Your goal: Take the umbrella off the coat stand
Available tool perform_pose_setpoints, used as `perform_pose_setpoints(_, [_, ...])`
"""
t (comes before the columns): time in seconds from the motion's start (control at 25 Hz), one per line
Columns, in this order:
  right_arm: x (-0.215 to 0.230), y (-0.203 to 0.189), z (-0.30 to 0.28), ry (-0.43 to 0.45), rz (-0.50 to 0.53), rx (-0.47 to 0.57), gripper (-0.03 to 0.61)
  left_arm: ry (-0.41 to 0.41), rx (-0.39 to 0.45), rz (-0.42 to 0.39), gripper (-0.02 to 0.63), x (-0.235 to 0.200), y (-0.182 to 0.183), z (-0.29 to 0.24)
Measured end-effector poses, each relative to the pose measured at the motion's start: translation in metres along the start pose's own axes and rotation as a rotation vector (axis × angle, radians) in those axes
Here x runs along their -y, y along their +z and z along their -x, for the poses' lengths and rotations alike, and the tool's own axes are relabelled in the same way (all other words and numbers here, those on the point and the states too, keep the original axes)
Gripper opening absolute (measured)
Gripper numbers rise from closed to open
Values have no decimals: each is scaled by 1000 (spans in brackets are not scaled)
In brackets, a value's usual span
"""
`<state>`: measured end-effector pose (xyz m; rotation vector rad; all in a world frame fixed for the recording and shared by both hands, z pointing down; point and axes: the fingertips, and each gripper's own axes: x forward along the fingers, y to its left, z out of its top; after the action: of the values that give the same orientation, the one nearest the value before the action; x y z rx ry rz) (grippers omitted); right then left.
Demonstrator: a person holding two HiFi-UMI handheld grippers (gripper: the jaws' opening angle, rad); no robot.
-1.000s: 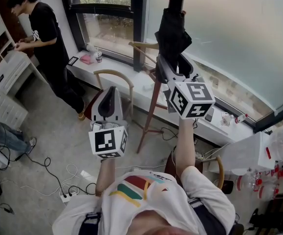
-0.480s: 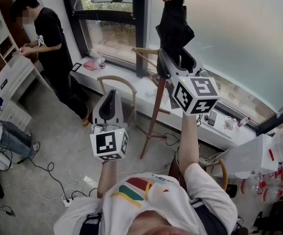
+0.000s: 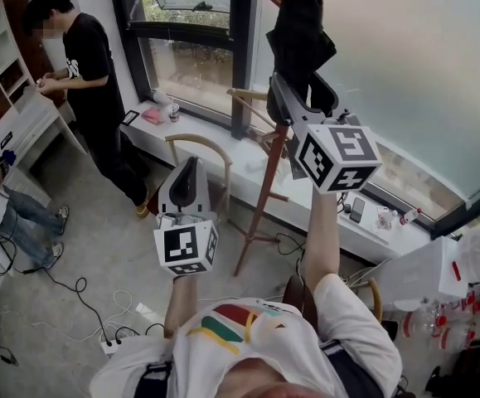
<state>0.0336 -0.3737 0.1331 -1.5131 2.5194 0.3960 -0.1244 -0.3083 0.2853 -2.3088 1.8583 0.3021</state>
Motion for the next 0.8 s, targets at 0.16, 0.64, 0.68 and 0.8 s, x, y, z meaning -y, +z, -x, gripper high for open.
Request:
perform_pose_setpoints(0.16, [-3,19,-3,8,23,31,218,12,-4,5,15,-6,-2,2])
perform_pose_setpoints(0.64, [-24,41,-1,50,43,77,218,41,10,1,15,-12,4,9])
perform_pose_setpoints(0.68, [-27,38,1,56,32,76,218,45,10,-1,15,-13,5,10])
perform_pose_setpoints(0.8, [-38,21,4,75,-6,68,218,59,8,-8,15,-17,5,13])
